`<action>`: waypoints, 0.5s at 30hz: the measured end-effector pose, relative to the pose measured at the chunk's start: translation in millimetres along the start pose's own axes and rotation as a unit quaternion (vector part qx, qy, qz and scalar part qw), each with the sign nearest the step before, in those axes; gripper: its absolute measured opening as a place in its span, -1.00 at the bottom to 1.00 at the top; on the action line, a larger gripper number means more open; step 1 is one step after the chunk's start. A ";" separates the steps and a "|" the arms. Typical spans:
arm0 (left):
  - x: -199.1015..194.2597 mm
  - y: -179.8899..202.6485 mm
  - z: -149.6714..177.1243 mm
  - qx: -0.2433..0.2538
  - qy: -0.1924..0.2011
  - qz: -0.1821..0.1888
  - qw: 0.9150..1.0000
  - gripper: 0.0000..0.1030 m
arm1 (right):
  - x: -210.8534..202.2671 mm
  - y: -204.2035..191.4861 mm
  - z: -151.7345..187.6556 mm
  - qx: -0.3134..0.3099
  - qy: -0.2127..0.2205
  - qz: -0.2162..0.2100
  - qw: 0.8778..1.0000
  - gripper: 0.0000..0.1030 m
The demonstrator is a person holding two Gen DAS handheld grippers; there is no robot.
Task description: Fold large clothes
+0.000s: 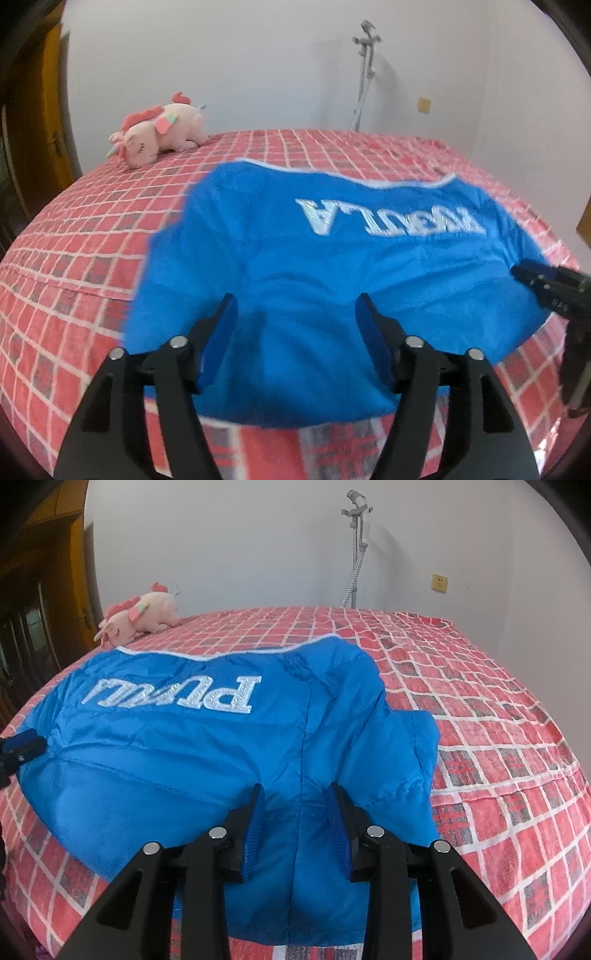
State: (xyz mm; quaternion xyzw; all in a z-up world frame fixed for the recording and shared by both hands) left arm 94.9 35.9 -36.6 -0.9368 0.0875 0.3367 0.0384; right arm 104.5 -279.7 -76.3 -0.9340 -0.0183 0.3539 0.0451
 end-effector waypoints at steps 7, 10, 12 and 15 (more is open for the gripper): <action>-2.3 -77.6 -4.4 -0.077 -0.020 -0.036 0.996 0.58 | -6.2 -1.3 -1.2 0.000 0.004 -0.009 1.000 -0.17; 20.1 -93.5 2.3 -0.106 -0.062 0.029 0.992 0.64 | -4.2 -0.2 -1.7 0.001 0.002 -0.012 1.000 -0.16; 32.8 -99.5 8.0 -0.128 -0.078 0.061 0.987 0.70 | -3.2 -0.4 -2.1 0.002 0.000 -0.013 1.000 -0.16; 49.0 -103.1 13.5 -0.158 -0.095 0.113 0.976 0.73 | -2.0 -2.0 -1.8 -0.002 -0.002 -0.009 1.000 -0.16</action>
Point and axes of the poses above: each gripper's, at about its wrist camera, not at the fingertips, and x roughly the way its jaws point, y to its right, z to its underside, the point moved 2 cm from there along x, roughly the way its jaws point, and after that the axes turned 4 degrees about x, right-handed, at the moved point
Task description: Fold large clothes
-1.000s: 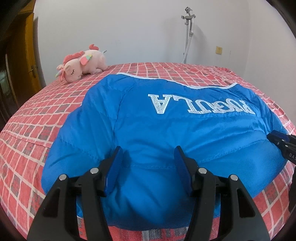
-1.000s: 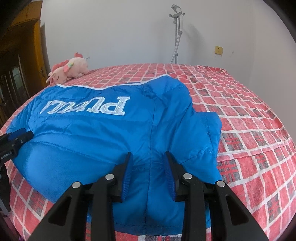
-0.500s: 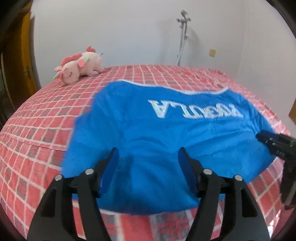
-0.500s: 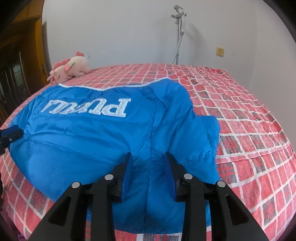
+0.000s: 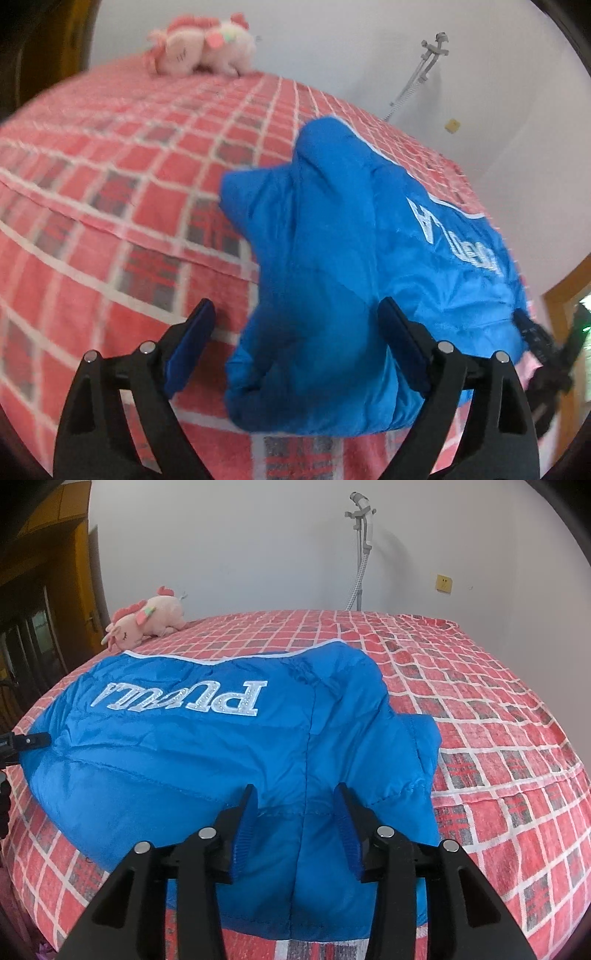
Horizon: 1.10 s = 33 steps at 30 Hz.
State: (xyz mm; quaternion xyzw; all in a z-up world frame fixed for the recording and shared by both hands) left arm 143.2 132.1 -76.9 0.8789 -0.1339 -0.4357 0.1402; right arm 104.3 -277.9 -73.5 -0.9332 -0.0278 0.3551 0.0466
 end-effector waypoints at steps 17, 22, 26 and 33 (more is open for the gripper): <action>4.4 21.4 16.1 0.014 0.033 0.001 0.999 -0.08 | 12.7 -1.1 3.7 0.021 -0.004 0.011 1.000 -0.14; -5.6 24.0 11.9 0.004 0.043 0.013 0.999 -0.27 | 8.0 0.7 0.5 0.027 -0.004 0.007 1.000 -0.14; -21.6 37.1 3.6 0.017 0.060 0.009 0.998 -0.35 | -12.4 9.0 -4.5 0.056 0.006 -0.031 0.998 0.20; -55.9 90.8 -16.6 0.059 0.106 0.014 0.992 -0.36 | -53.5 25.6 -17.0 0.047 0.029 -0.015 0.998 0.20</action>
Point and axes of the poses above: each gripper's, at about its wrist camera, not at the fingertips, and x roughly the way its jaws point, y to its right, z to its underside, the point moved 2 cm from there along x, roughly the way its jaws point, and after that the axes turned 4 degrees about x, right-handed, at the moved point
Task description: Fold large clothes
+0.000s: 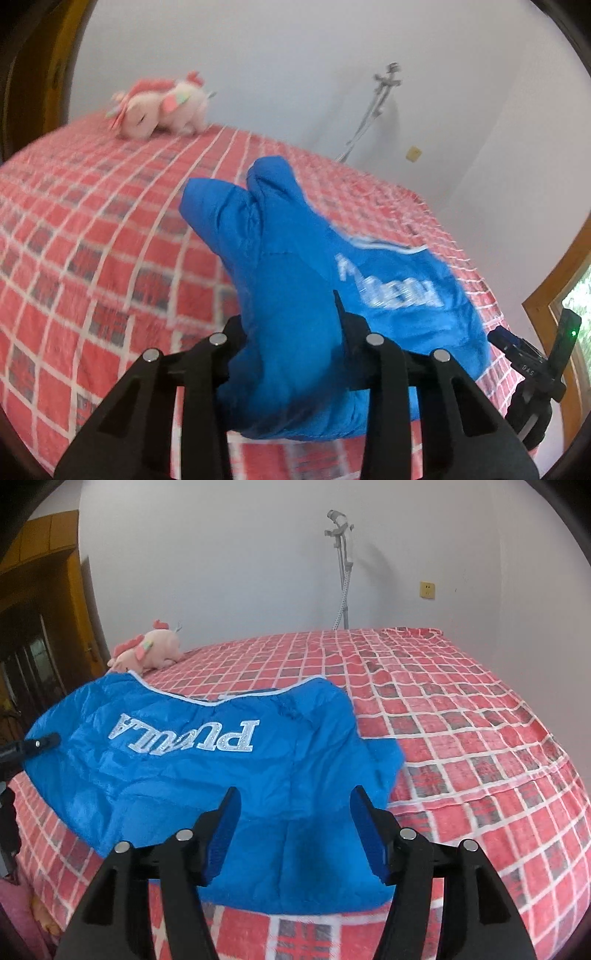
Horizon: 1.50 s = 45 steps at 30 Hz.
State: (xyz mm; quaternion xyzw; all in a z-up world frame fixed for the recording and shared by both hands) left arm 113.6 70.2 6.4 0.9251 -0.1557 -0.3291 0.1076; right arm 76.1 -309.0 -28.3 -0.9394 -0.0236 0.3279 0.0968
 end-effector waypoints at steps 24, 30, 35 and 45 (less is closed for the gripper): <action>100.7 208.8 24.3 0.211 -0.060 0.052 0.974 -0.28 | -13.6 44.9 -7.1 0.005 -0.005 0.020 1.000 0.22; 130.1 206.1 49.8 0.207 -0.099 0.082 0.970 -0.24 | -9.0 52.7 -5.5 0.015 -0.009 0.018 1.000 0.22; 142.3 206.1 63.2 0.213 -0.102 0.077 0.969 -0.24 | -2.3 53.4 -3.7 0.015 -0.016 0.014 1.000 0.22; 107.5 204.0 47.8 0.182 -0.102 0.120 0.971 0.11 | 3.2 50.6 -16.2 0.025 -0.022 -0.001 0.999 0.22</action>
Point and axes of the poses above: each gripper's, at about its wrist camera, not at the fingertips, and x roughly the way its jaws point, y to its right, z to its underside, the point moved 2 cm from there along x, roughly the way its jaws point, and after that the axes turned 4 degrees about x, right-handed, at the moved point
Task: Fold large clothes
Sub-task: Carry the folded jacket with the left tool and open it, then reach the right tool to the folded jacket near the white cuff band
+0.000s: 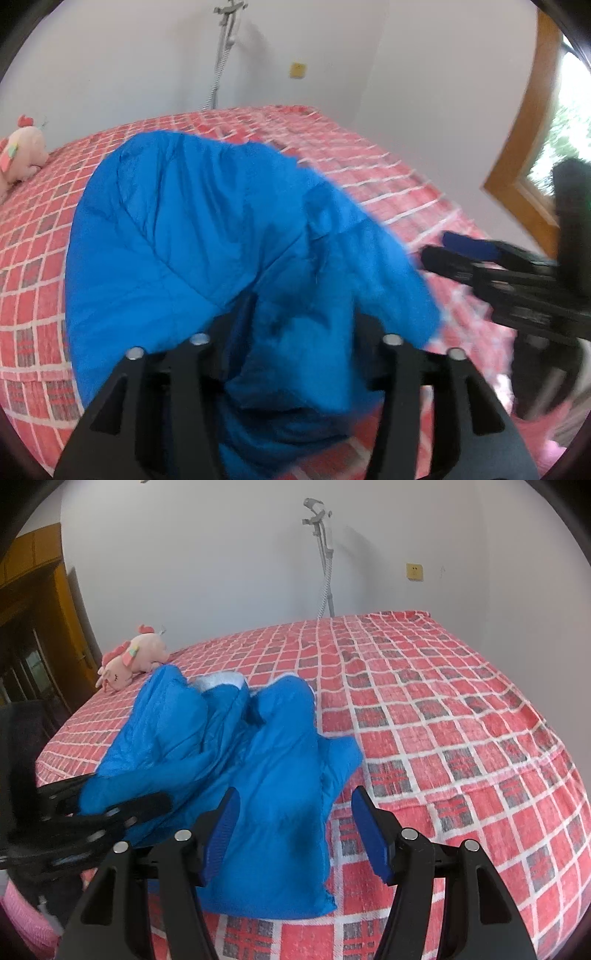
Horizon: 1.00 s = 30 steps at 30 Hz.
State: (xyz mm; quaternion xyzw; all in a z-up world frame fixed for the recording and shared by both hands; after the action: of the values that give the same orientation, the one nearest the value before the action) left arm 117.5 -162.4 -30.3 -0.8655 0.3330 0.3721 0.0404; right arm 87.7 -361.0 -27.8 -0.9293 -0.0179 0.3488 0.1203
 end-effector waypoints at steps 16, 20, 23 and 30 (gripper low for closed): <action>-70.8 -71.0 -18.1 -0.057 0.057 -0.129 0.988 0.38 | 29.4 -51.0 -51.5 -0.012 -0.075 -0.111 0.991 0.83; -51.2 -90.4 -16.3 -0.067 0.040 -0.158 0.984 0.38 | 60.7 -55.9 -56.1 0.004 -0.118 -0.109 0.987 0.84; -47.7 -96.4 -14.7 -0.077 0.040 -0.156 0.984 0.38 | 76.2 -57.7 -55.0 0.016 -0.143 -0.120 0.982 0.84; -42.8 -110.3 -10.7 -0.090 0.045 -0.154 0.983 0.39 | 102.4 -64.0 -50.9 0.028 -0.180 -0.135 0.974 0.84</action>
State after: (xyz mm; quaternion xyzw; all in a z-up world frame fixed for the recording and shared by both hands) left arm 169.5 -57.0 -13.5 -0.9225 0.1623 0.3501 0.0040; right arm 201.6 -297.7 -41.7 -0.8368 -0.1543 0.4909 0.1872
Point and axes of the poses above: each gripper's, at about its wrist camera, not at the fingertips, and x roughly the way its jaws point, y to its right, z to its underside, the point moved 2 cm from there along x, roughly the way its jaws point, and after that the axes turned 4 degrees about x, right-handed, at the moved point
